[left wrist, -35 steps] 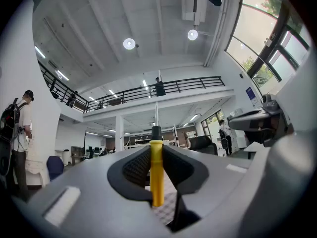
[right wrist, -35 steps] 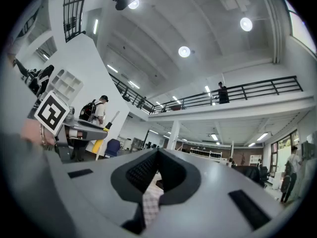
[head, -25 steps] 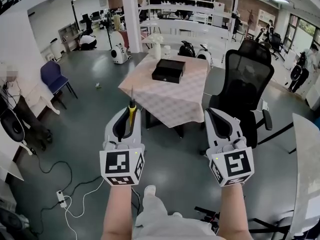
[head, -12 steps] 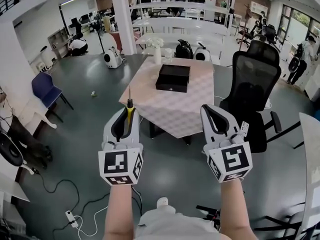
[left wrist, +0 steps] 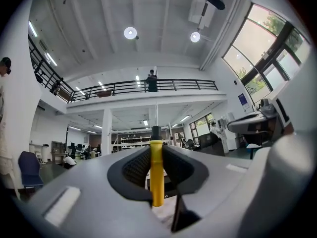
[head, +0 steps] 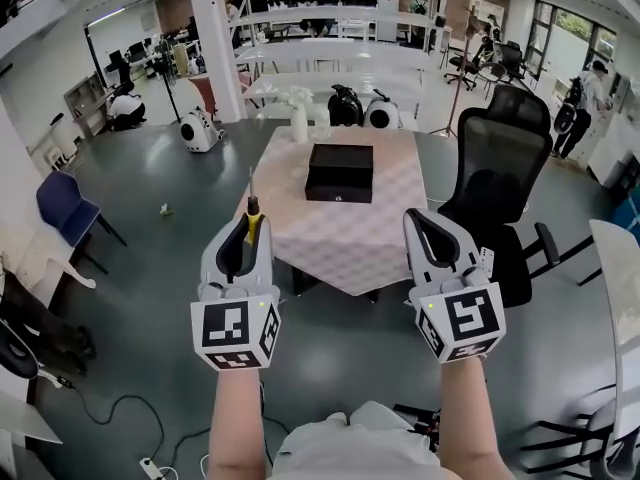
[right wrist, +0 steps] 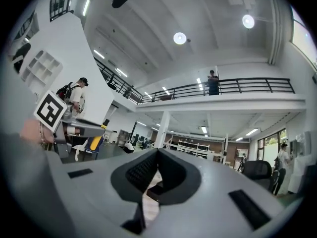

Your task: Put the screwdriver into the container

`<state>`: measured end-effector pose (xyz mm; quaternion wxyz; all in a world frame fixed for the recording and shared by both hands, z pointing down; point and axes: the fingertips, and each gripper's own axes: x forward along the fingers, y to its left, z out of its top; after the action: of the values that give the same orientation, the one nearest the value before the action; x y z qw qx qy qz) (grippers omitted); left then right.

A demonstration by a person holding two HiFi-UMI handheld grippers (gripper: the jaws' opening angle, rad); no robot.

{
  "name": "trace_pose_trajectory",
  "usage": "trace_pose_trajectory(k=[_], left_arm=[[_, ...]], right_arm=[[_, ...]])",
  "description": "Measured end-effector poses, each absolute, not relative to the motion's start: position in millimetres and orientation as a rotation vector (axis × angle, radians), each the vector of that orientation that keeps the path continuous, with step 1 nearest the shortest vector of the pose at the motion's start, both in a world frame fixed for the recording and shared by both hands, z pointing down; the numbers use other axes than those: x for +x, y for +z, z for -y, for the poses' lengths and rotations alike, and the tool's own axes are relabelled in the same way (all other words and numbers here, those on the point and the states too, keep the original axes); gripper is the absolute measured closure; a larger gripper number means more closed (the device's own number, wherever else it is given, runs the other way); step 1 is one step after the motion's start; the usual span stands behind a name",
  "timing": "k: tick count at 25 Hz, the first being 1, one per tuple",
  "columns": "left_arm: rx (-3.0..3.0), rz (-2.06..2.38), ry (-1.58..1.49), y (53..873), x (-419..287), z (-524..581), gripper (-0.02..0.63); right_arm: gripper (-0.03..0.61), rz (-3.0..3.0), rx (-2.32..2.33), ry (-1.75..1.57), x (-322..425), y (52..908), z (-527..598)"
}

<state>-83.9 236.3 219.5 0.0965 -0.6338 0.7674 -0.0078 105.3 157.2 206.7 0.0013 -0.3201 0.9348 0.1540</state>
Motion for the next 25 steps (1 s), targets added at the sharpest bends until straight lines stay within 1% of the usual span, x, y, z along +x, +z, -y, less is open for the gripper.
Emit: trace_pose_trajectory(k=[7,12,25], left_arm=[[-1.915,-2.266,-0.028,238,-111,-198,0.532],[-1.919,-2.266,-0.030,241,-140,-155,0.532],[-1.970,-2.256,-0.034,260,-195,51,0.532]], right_arm=[[0.574,-2.928,-1.058,0.452,91,218,-117],[0.574,-2.904,-1.077,0.447,66,216,-69],[0.573,-2.899,-1.119,0.419,17,235,131]])
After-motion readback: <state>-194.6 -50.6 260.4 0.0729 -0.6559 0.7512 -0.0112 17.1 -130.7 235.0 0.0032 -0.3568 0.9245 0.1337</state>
